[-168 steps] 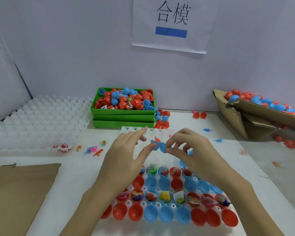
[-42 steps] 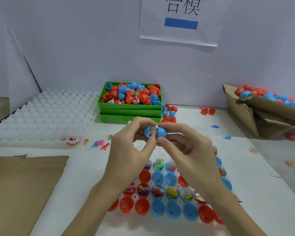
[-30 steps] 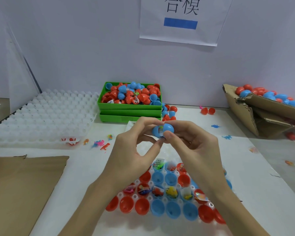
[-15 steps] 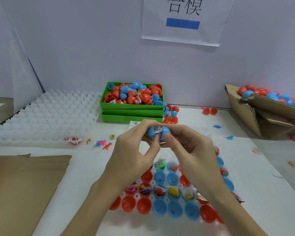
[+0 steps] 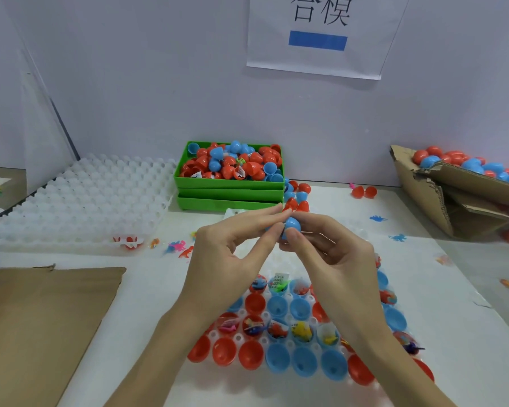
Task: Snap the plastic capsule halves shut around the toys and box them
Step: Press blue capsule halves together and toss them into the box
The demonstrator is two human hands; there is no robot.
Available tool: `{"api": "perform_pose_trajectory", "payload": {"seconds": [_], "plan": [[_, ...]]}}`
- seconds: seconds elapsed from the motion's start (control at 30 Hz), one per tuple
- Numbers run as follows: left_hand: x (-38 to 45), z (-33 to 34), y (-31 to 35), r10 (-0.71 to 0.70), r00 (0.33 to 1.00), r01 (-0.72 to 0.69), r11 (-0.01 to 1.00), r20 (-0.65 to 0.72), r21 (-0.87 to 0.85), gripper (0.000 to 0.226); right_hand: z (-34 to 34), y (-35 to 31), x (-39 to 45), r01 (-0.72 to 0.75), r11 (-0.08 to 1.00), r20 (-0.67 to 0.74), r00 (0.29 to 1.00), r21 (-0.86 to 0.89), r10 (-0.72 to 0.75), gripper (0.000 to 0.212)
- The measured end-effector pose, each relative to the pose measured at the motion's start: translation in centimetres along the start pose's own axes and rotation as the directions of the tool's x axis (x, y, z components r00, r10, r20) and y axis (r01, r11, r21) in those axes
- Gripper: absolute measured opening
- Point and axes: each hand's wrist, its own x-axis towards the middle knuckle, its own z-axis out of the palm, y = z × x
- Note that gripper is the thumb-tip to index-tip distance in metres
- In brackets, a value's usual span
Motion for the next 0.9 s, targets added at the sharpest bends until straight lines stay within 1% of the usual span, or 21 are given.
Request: {"api": "perform_pose_trajectory", "payload": {"seconds": [0.13, 0.2, 0.27, 0.4, 0.47, 0.53, 0.67, 0.77, 0.83, 0.9], "plan": [[0.0, 0.1, -0.1, -0.071, 0.997, 0.069, 0.997, -0.039, -0.027, 0.025, 0.1, 0.0, -0.2, -0.011, 1.000, 0.013, 1.000, 0.016, 0.011, 0.024], [0.0, 0.0, -0.1, -0.106, 0.993, 0.104, 0.994, -0.051, -0.027, 0.023, 0.3, 0.1, -0.4, -0.003, 1.000, 0.025, 1.000, -0.011, 0.003, 0.025], [0.1, -0.1, 0.0, -0.118, 0.992, 0.116, 0.992, -0.035, -0.045, 0.023, 0.4, 0.1, -0.5, 0.004, 0.999, 0.012, 1.000, -0.045, -0.003, 0.025], [0.1, -0.3, 0.2, -0.080, 0.991, 0.093, 0.987, 0.105, -0.127, 0.031, 0.1, 0.0, -0.3, 0.011, 0.996, -0.041, 0.999, -0.094, -0.015, 0.025], [0.0, -0.1, 0.2, -0.051, 0.989, 0.069, 0.990, 0.140, -0.120, 0.039, -0.1, -0.2, -0.1, -0.003, 0.997, -0.057, 0.998, -0.076, -0.001, 0.025], [0.0, 0.0, 0.0, -0.025, 0.993, 0.038, 0.993, 0.117, -0.110, 0.041, -0.2, -0.4, 0.0, -0.006, 0.998, -0.045, 0.999, -0.068, 0.003, 0.025], [0.2, -0.2, -0.4, 0.049, 0.997, -0.044, 0.996, 0.053, -0.082, 0.037, 0.0, -1.0, 0.0, 0.025, 0.996, -0.033, 0.999, -0.080, -0.027, 0.027], [0.1, 0.0, -0.5, 0.067, 0.996, -0.062, 0.994, 0.051, -0.092, 0.039, -0.1, -1.0, 0.1, 0.020, 0.996, -0.030, 0.999, -0.082, -0.022, 0.027], [0.0, 0.2, -0.5, 0.074, 0.995, -0.071, 0.996, 0.067, -0.051, 0.044, -0.2, -0.9, 0.0, -0.009, 0.998, -0.040, 0.999, -0.054, 0.007, 0.025], [-0.2, 0.7, -0.5, 0.092, 0.994, -0.094, 0.995, 0.055, 0.031, 0.048, -0.1, -0.8, -0.1, -0.044, 0.999, -0.056, 0.998, -0.025, 0.043, 0.022]]}}
